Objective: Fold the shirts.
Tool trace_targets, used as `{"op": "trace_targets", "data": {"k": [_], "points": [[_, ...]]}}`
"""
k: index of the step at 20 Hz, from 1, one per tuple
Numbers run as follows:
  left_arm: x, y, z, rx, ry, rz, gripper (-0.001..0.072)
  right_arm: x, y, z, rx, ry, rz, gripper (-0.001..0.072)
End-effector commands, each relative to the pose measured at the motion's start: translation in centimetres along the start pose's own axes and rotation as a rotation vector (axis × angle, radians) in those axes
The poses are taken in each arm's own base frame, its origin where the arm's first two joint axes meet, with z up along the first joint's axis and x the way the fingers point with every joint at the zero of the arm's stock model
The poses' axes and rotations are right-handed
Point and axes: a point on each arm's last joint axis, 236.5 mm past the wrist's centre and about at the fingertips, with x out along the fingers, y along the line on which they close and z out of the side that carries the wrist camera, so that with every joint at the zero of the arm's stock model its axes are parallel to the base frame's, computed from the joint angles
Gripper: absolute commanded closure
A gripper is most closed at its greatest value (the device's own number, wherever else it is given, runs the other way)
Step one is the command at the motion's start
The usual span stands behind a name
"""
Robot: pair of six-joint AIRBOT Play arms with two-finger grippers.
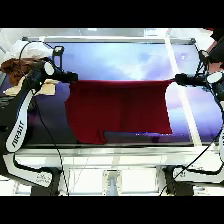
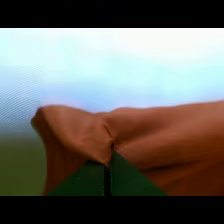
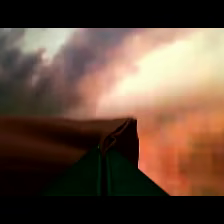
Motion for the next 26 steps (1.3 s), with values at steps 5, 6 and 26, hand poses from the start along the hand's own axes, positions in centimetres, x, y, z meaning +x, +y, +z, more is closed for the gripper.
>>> {"op": "trace_targets", "data": {"k": [5,6,26], "points": [[3.9,-0.3,-7.1,-0.027,0.257,-0.029,0.0698,2.9,-0.5,-9.3,0.023,0.233,0.008,0.0683],[4.6,-0.3,-7.7,-0.03,0.277,-0.03,0.0698,3.3,-0.7,-10.3,0.031,0.241,0.002,0.0682],[-13.1,-2.5,-14.3,-0.044,0.137,-0.051,0.0093,-11.3,-6.3,-7.4,-0.029,0.174,-0.288,0.0357]]}}
